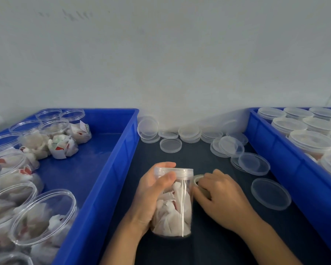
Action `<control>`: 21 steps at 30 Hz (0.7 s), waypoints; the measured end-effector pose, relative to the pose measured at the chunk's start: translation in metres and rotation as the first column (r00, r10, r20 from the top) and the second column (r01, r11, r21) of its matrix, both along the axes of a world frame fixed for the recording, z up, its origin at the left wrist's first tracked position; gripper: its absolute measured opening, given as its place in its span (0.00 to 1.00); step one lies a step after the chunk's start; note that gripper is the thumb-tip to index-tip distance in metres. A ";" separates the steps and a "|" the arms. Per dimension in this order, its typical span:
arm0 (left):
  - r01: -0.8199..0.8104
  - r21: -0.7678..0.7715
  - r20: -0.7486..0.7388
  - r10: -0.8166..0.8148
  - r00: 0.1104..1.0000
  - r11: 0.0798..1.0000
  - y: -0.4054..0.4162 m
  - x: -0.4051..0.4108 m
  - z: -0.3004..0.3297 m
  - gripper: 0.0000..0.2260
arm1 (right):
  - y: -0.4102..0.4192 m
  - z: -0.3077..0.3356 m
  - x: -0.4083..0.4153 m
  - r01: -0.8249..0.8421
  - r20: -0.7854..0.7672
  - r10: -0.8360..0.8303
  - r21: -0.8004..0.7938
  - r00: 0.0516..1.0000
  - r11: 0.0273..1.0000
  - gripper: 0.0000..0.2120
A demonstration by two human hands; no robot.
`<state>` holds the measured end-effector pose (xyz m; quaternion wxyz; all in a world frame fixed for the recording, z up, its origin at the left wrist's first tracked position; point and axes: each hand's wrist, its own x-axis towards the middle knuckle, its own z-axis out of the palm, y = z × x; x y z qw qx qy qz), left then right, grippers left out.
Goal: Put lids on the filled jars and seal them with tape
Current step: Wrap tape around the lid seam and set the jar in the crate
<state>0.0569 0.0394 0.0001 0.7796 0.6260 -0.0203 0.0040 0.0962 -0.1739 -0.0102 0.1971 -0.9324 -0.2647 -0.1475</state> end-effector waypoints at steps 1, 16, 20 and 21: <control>-0.018 0.038 0.014 0.017 1.000 0.999 0.002 0.000 0.002 0.28 | 0.000 -0.001 0.001 0.010 0.025 -0.009 -0.056 1.000 0.998 0.23; -0.110 0.205 0.143 0.081 0.986 0.973 0.000 -0.003 0.004 0.25 | 0.011 -0.018 0.005 0.236 0.177 -0.200 -0.210 0.964 0.949 0.31; -0.150 0.240 0.169 0.111 0.979 0.959 0.001 -0.002 0.004 0.24 | 0.011 -0.019 0.003 0.184 0.181 -0.150 -0.195 0.972 0.963 0.27; -0.157 0.242 0.173 0.116 0.978 0.958 0.001 -0.003 0.004 0.24 | 0.012 -0.017 0.001 0.172 0.191 -0.135 -0.193 0.972 0.966 0.24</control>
